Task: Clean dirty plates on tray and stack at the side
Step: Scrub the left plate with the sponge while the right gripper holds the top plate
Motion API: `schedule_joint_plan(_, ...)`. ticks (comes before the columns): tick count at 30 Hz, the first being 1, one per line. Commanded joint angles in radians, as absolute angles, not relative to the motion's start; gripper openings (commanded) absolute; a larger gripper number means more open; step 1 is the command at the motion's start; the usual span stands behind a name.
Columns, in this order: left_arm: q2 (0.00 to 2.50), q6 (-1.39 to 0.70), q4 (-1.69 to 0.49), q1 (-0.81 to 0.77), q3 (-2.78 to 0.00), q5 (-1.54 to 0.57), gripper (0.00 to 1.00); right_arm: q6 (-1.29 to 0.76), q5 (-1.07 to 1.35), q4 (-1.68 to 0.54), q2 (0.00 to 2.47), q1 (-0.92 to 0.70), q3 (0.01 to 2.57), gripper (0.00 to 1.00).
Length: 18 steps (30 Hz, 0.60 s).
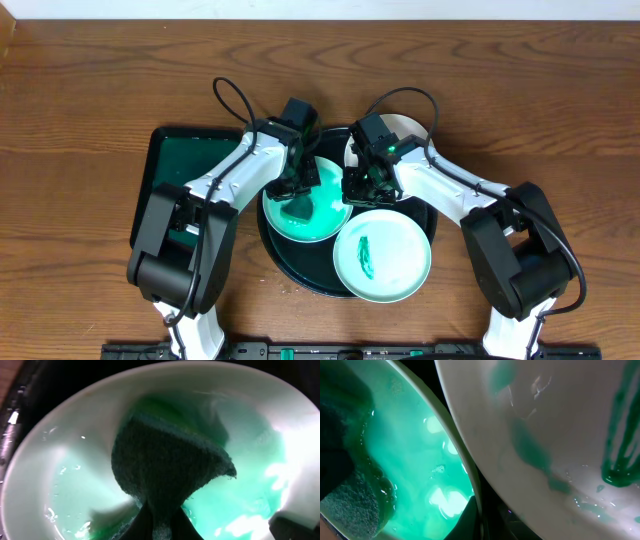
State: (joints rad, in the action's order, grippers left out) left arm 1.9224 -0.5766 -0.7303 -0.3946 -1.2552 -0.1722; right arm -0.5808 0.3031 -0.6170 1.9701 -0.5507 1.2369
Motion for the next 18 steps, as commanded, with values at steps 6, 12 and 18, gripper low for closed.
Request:
schedule_joint_plan(6,1.954,-0.643,-0.818,-0.373,-1.235,0.131,0.07,-0.579,0.293,-0.62,1.979,-0.551,1.249,0.01)
schedule_joint_plan(12,1.954,-0.62,-0.838,-0.403,-1.232,-0.085,0.07,-0.579,0.294,-0.62,1.979,-0.551,1.249,0.01)
schedule_joint_plan(18,1.954,-0.519,-0.696,-0.402,-1.232,-0.258,0.07,-0.579,0.294,-0.617,1.979,-0.551,1.249,0.01)
